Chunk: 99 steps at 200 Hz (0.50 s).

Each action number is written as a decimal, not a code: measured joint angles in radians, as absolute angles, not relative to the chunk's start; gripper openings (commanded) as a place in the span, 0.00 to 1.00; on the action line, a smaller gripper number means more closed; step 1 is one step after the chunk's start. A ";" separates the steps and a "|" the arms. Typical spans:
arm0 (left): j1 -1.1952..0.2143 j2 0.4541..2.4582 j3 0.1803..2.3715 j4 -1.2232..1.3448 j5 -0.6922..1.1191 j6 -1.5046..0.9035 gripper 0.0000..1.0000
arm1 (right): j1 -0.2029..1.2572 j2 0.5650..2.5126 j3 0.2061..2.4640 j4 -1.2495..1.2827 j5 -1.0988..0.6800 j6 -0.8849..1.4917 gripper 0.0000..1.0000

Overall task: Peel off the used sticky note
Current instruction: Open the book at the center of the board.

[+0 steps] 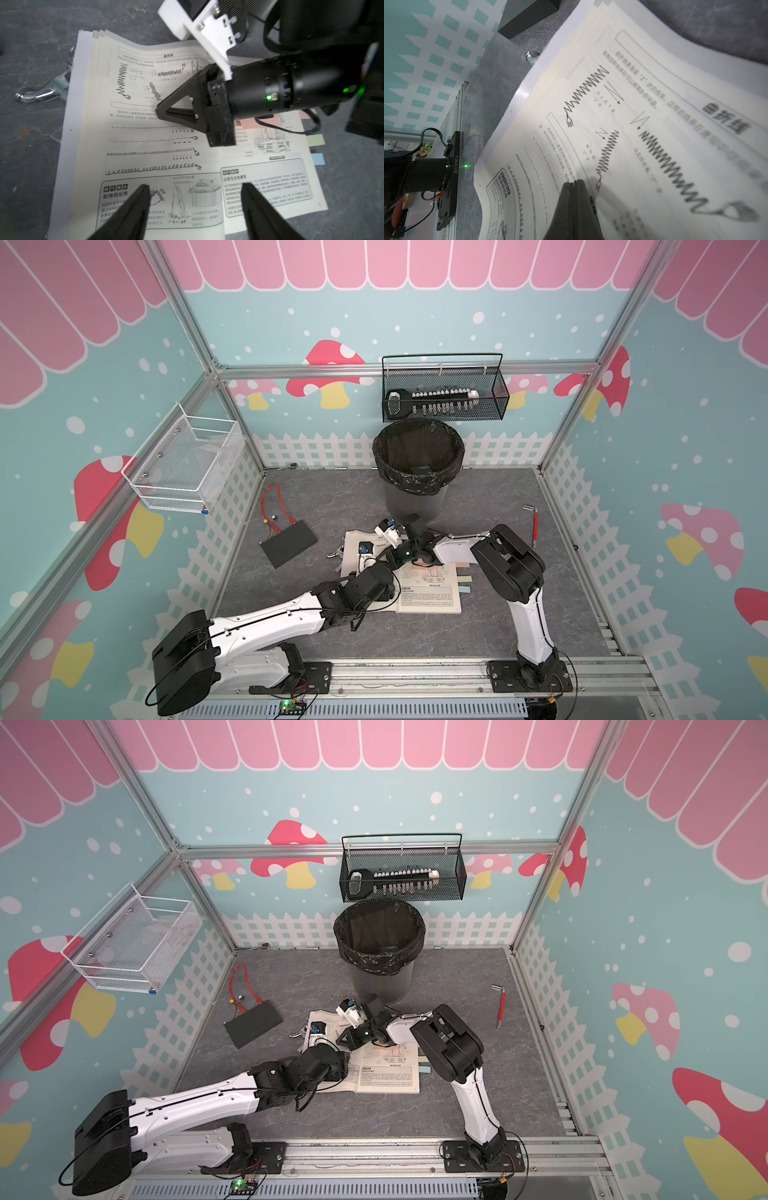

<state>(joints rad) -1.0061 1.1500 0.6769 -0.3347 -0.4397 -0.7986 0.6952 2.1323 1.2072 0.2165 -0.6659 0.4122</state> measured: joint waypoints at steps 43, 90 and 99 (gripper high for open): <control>-0.993 1.185 0.664 -0.247 -0.440 -0.773 0.00 | 0.696 2.138 1.214 0.212 -0.667 0.412 0.00; -0.937 1.372 0.551 -0.112 -0.390 -0.779 0.00 | 0.697 2.138 1.216 0.208 -0.665 0.412 0.00; -0.929 1.387 0.547 -0.105 -0.394 -0.781 0.00 | 0.697 2.138 1.216 0.207 -0.665 0.412 0.00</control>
<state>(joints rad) -0.9287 1.3869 0.5472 -0.1047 -0.3939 -0.7811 0.6968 2.1384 1.2156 0.2070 -0.6651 0.4118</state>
